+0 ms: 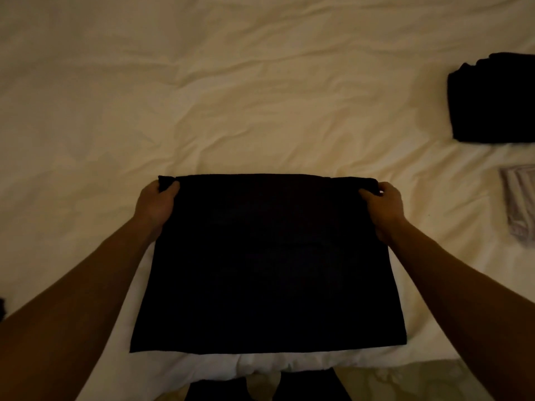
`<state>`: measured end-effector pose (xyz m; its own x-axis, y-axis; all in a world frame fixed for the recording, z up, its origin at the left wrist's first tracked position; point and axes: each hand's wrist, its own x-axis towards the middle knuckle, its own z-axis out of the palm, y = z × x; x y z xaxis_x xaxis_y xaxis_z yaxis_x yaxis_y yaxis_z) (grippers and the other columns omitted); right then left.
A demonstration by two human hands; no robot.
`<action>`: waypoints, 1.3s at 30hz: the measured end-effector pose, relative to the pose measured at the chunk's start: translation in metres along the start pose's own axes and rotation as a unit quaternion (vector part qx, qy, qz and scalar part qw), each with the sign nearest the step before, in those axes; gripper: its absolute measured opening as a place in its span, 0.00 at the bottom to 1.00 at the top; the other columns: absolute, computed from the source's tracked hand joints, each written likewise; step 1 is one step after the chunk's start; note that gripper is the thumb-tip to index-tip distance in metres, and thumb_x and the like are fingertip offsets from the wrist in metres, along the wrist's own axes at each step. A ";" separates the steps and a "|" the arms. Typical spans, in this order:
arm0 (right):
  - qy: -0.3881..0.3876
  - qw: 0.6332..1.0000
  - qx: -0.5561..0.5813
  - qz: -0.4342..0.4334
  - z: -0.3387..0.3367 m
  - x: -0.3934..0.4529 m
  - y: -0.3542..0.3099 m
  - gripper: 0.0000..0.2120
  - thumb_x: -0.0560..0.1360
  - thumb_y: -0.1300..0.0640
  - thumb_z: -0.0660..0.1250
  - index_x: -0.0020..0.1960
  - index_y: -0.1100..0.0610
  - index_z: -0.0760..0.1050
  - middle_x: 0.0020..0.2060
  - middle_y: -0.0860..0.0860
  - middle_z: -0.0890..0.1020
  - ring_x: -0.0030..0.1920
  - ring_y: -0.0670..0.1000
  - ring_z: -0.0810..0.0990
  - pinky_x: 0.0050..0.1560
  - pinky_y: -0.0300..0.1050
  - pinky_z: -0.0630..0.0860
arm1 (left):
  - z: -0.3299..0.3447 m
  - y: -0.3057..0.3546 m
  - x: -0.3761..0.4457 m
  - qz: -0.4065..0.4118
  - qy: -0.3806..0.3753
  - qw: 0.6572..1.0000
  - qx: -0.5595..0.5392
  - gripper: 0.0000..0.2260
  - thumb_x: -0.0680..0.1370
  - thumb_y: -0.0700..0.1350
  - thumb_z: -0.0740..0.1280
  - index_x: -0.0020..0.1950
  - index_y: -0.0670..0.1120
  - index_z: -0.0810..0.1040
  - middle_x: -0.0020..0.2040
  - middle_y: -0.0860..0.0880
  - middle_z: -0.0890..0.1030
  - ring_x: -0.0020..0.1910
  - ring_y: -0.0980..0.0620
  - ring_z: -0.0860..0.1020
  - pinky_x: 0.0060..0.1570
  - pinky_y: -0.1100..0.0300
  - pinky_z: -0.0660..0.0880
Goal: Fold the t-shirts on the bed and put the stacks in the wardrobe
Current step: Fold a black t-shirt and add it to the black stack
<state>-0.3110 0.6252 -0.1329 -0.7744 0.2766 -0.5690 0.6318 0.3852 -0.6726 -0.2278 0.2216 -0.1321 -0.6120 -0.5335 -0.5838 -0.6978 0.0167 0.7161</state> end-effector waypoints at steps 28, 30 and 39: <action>0.113 0.971 -0.208 -0.030 0.006 -0.050 0.033 0.21 0.79 0.51 0.65 0.66 0.62 0.68 0.60 0.61 0.76 0.59 0.63 0.76 0.55 0.56 0.73 | 0.024 -0.045 -0.062 0.032 0.136 0.949 0.283 0.33 0.79 0.50 0.66 0.78 0.40 0.55 0.72 0.35 0.67 0.69 0.33 0.66 0.65 0.39 0.66; 0.154 0.916 -0.332 -0.165 0.016 -0.062 0.031 0.23 0.76 0.54 0.67 0.67 0.65 0.68 0.65 0.65 0.71 0.64 0.66 0.70 0.60 0.61 0.69 | 0.035 -0.043 -0.069 0.090 0.183 0.908 0.366 0.36 0.79 0.51 0.66 0.80 0.39 0.52 0.78 0.37 0.57 0.76 0.35 0.56 0.71 0.37 0.58; -0.016 0.796 -0.471 -0.380 0.116 -0.079 0.005 0.25 0.75 0.54 0.56 0.70 0.63 0.72 0.70 0.62 0.72 0.70 0.62 0.71 0.68 0.57 0.69 | 0.147 -0.025 -0.079 0.351 -0.036 0.755 0.552 0.28 0.82 0.56 0.53 0.81 0.47 0.55 0.81 0.48 0.53 0.80 0.44 0.48 0.75 0.49 0.47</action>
<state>-0.2425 0.5026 -0.1460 -0.9106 -0.3677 -0.1888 -0.3350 0.9241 -0.1837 -0.2175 0.3878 -0.1603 -0.9664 -0.0187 -0.2563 -0.0527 0.9906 0.1265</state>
